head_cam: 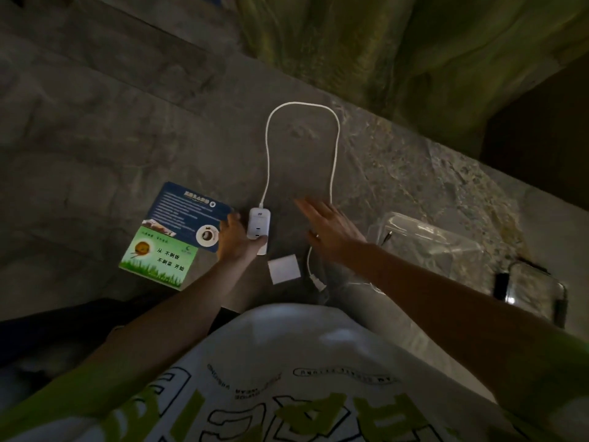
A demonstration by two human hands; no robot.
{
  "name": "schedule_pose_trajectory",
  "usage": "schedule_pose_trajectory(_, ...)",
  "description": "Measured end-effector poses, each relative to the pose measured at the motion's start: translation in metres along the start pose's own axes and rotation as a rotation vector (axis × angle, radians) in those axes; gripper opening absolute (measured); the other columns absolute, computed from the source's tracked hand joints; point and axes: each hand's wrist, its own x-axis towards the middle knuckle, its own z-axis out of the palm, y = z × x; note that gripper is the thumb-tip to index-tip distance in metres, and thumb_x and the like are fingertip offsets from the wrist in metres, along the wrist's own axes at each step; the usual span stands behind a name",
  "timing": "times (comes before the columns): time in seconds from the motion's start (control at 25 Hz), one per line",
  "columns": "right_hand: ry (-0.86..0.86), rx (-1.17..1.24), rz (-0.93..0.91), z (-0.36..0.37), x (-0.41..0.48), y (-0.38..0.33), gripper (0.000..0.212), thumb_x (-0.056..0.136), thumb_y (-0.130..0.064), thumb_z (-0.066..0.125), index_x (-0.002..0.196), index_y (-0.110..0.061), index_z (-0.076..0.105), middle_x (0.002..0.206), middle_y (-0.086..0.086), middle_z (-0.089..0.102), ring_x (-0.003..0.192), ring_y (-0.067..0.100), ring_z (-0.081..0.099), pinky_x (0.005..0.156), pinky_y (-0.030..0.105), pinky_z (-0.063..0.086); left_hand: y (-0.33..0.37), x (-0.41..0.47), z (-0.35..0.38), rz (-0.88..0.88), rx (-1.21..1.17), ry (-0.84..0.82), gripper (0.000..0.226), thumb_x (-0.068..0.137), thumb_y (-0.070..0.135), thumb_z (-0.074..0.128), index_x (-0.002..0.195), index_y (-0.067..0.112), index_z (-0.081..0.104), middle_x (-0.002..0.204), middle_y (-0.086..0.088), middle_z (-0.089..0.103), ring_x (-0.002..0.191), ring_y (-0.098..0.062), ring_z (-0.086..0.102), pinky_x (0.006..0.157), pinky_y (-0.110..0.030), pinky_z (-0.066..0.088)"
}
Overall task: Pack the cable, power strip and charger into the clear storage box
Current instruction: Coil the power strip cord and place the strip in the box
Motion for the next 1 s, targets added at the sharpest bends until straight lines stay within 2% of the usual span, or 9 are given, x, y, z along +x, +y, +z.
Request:
schedule_pose_trajectory(0.12, -0.090, -0.070, -0.074, 0.008, 0.023, -0.019, 0.071, 0.090, -0.013, 0.054, 0.152, -0.017, 0.021, 0.156, 0.013, 0.028, 0.142, 0.032, 0.031, 0.113, 0.049, 0.032, -0.001, 0.004, 0.006, 0.001, -0.034, -0.020, 0.087, 0.065, 0.034, 0.085, 0.134, 0.010, 0.037, 0.132, -0.018, 0.045, 0.122, -0.037, 0.048, 0.101, -0.046, 0.042)
schedule_pose_trajectory(0.24, -0.175, -0.092, -0.113, 0.014, 0.038, -0.033, 0.069, 0.092, -0.013, 0.055, 0.152, -0.015, 0.019, 0.158, 0.010, 0.025, 0.144, 0.029, 0.027, 0.116, 0.045, 0.028, -0.004, 0.006, 0.013, -0.010, 0.008, -0.053, 0.093, 0.064, 0.039, 0.084, 0.137, 0.014, 0.033, 0.136, -0.014, 0.042, 0.126, -0.034, 0.045, 0.102, -0.047, 0.042)
schedule_pose_trajectory(0.36, -0.181, -0.075, -0.127, 0.018, 0.044, -0.039, 0.069, 0.094, -0.013, 0.055, 0.152, -0.011, 0.018, 0.159, 0.012, 0.024, 0.145, 0.030, 0.025, 0.118, 0.046, 0.026, -0.006, 0.006, 0.017, -0.016, 0.031, -0.042, 0.091, 0.064, 0.032, 0.085, 0.136, 0.014, 0.033, 0.135, -0.013, 0.042, 0.127, -0.033, 0.044, 0.100, -0.047, 0.044)
schedule_pose_trajectory(0.48, -0.185, -0.087, -0.131, 0.017, 0.049, -0.036, 0.067, 0.095, -0.014, 0.054, 0.152, -0.010, 0.019, 0.158, 0.013, 0.024, 0.145, 0.030, 0.025, 0.118, 0.044, 0.025, -0.002, 0.013, 0.017, -0.099, 0.034, -0.076, 0.093, 0.063, 0.028, 0.085, 0.138, 0.012, 0.032, 0.137, -0.015, 0.042, 0.128, -0.033, 0.043, 0.102, -0.045, 0.042)
schedule_pose_trajectory(0.6, -0.164, -0.096, -0.139, 0.015, 0.051, -0.029, 0.064, 0.095, -0.010, 0.053, 0.151, -0.009, 0.021, 0.158, 0.015, 0.025, 0.144, 0.032, 0.028, 0.118, 0.044, 0.026, 0.002, 0.020, 0.009, -0.117, 0.006, -0.182, 0.084, 0.066, 0.031, 0.082, 0.136, 0.012, 0.040, 0.137, -0.012, 0.047, 0.126, -0.028, 0.046, 0.097, -0.037, 0.042)
schedule_pose_trajectory(0.72, -0.105, -0.066, -0.136, 0.011, 0.051, -0.020, 0.062, 0.093, 0.000, 0.052, 0.149, -0.008, 0.027, 0.156, 0.017, 0.028, 0.143, 0.035, 0.030, 0.116, 0.045, 0.029, 0.006, 0.014, -0.008, -0.088, -0.121, -0.289, 0.071, 0.067, 0.020, 0.081, 0.129, 0.015, 0.046, 0.129, -0.007, 0.055, 0.121, -0.026, 0.052, 0.092, -0.036, 0.047)
schedule_pose_trajectory(0.88, -0.069, -0.048, -0.163, -0.001, 0.046, -0.011, 0.068, 0.087, -0.003, 0.061, 0.148, -0.006, 0.031, 0.154, 0.018, 0.032, 0.140, 0.038, 0.034, 0.113, 0.046, 0.033, 0.016, -0.009, -0.041, 0.083, -0.293, -0.472, 0.064, 0.067, 0.008, 0.079, 0.119, 0.020, 0.044, 0.115, -0.003, 0.058, 0.109, -0.023, 0.058, 0.077, -0.034, 0.053)
schedule_pose_trajectory(1.0, -0.015, -0.012, -0.222, -0.016, 0.035, -0.008, 0.065, 0.083, -0.006, 0.066, 0.143, -0.005, 0.040, 0.148, 0.019, 0.042, 0.133, 0.038, 0.043, 0.107, 0.050, 0.041, 0.027, -0.029, -0.064, 0.170, -0.387, -0.616, 0.065, 0.066, 0.010, 0.080, 0.120, 0.023, 0.046, 0.117, -0.003, 0.062, 0.106, -0.022, 0.063, 0.085, -0.041, 0.056)
